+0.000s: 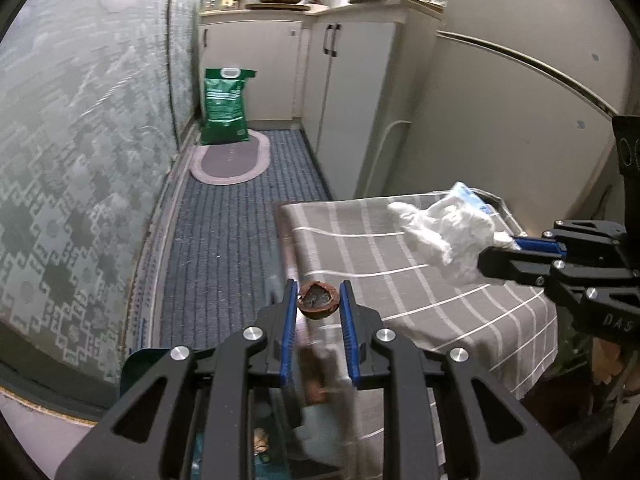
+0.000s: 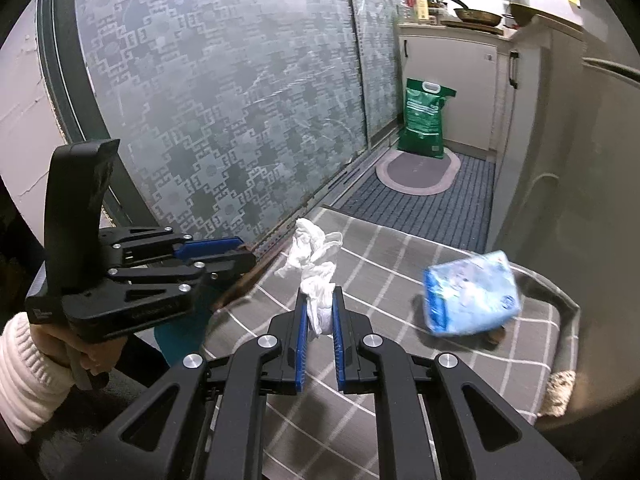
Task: Collect trash
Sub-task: 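Carry walnut shell and tissue over the teal bin and open both tools to drop them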
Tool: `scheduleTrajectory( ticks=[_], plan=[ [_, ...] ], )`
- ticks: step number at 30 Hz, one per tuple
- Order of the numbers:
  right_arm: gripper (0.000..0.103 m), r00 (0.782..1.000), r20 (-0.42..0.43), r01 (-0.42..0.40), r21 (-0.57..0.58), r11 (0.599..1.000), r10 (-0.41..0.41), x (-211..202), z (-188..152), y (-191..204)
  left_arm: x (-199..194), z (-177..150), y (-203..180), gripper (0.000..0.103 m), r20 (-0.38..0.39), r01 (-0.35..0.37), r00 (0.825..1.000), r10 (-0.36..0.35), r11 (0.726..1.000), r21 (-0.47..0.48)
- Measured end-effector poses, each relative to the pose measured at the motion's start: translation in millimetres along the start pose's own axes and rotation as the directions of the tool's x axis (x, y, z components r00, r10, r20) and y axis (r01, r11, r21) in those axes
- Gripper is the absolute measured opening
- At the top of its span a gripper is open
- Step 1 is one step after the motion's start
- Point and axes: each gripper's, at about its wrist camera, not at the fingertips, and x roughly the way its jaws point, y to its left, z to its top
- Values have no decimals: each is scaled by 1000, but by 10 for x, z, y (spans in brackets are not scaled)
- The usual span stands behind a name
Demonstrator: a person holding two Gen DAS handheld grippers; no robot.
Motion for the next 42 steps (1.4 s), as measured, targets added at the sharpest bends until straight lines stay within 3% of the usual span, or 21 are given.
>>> scheduleTrajectory(
  ticks=[16, 28, 36, 42],
  plan=[
    [11, 997, 9, -79, -68, 995, 80, 299, 352, 595, -132, -368, 655, 23, -70, -94, 993, 92, 995, -22],
    [11, 993, -40, -117, -101, 988, 114, 617, 454, 946, -66, -684, 923, 23, -158, -106, 982, 105, 994, 1],
    [11, 989, -104, -117, -112, 987, 105, 909, 466, 1120, -148, -762, 1095, 23, -159, -113, 981, 110, 993, -14],
    [11, 981, -172, -111, -123, 986, 89, 1161, 412, 1252, -336, -752, 1243, 23, -117, -128, 986, 122, 991, -44]
  ],
)
